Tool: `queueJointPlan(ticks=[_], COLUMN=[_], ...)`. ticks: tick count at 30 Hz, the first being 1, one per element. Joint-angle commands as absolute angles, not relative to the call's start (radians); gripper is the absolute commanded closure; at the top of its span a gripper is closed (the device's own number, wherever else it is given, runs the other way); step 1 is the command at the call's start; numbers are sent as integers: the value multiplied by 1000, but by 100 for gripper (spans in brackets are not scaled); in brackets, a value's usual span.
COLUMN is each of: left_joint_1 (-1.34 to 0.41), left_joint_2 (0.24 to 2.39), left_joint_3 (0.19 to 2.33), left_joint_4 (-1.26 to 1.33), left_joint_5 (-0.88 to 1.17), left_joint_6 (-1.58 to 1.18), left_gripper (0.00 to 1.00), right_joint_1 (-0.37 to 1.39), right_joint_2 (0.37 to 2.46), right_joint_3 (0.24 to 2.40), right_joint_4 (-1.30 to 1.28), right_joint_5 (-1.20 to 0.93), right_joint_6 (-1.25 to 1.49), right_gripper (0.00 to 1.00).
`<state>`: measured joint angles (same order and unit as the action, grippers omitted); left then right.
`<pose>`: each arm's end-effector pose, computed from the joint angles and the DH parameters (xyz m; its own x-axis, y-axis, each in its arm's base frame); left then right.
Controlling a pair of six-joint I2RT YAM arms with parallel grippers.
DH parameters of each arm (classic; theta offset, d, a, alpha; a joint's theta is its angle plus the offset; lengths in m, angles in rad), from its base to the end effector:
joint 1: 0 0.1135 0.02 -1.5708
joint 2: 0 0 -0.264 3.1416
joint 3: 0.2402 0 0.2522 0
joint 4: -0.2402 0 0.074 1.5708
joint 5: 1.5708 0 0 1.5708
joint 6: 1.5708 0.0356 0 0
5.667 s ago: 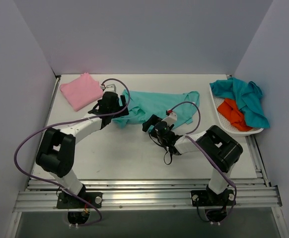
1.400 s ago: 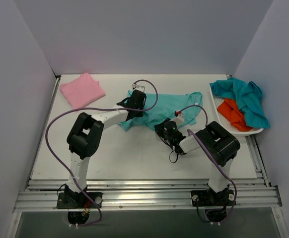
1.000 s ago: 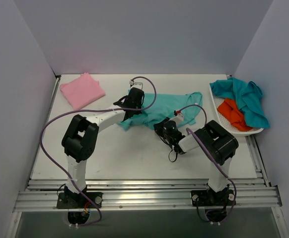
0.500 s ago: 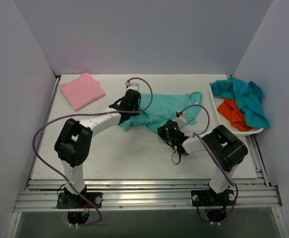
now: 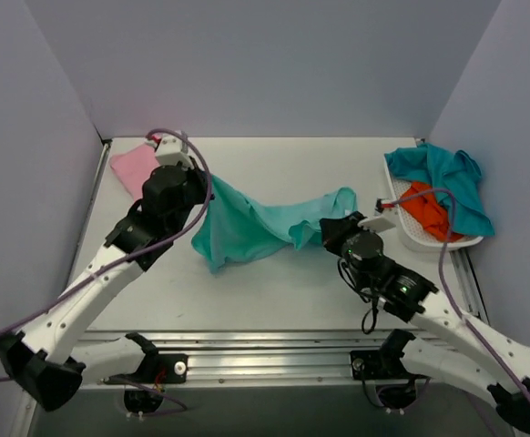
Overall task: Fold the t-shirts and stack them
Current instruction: Flatten out the tshirt
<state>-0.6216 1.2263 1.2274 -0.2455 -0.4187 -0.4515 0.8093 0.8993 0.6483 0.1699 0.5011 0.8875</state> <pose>0.2353 -0.1508 0.3965 -0.2692 -0.2975 -0.9160 0.1043 0.9365 -0.3348 0.1592 0.1422 0.3089 -0.2714 0.7011 -0.6595 -0.1488 0.6464 0.7484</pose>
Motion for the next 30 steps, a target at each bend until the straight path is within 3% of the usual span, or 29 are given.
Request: queueJointPlan(ticks=[1, 10, 17, 21, 25, 26, 27, 28, 30], left_joint_1=[-630, -641, -643, -641, -583, -484, -426, -372, -271], left_joint_2=[1093, 749, 672, 797, 1057, 1107, 1150, 1226, 1317], left_joint_3=[1212, 1343, 1462, 1457, 1474, 1479, 1465, 1441, 1404], left_joint_4=[-347, -561, -557, -485, -394, -376, -352, -316, -201], left_joint_5=[-468, -431, -422, -434, -433, -384, -235, -174, -108], left_joint_6=[-483, -470, -405, -384, -357, -380, -408, -464, -501], left_gripper=[98, 98, 98, 98, 98, 98, 98, 98, 98], right_joint_1=[821, 819, 818, 819, 771, 717, 637, 477, 375], right_joint_2=[717, 520, 543, 784, 1078, 1135, 1234, 1279, 1413], right_joint_3=[759, 1190, 1333, 1373, 1460, 1483, 1499, 1484, 1444], right_joint_4=[-90, -394, -359, -283, -213, -213, -207, -154, -59], right_joint_5=[644, 681, 715, 853, 982, 944, 740, 627, 482], right_joint_6=[859, 689, 627, 589, 512, 514, 546, 566, 594], right_gripper=[100, 100, 100, 100, 100, 100, 100, 100, 100])
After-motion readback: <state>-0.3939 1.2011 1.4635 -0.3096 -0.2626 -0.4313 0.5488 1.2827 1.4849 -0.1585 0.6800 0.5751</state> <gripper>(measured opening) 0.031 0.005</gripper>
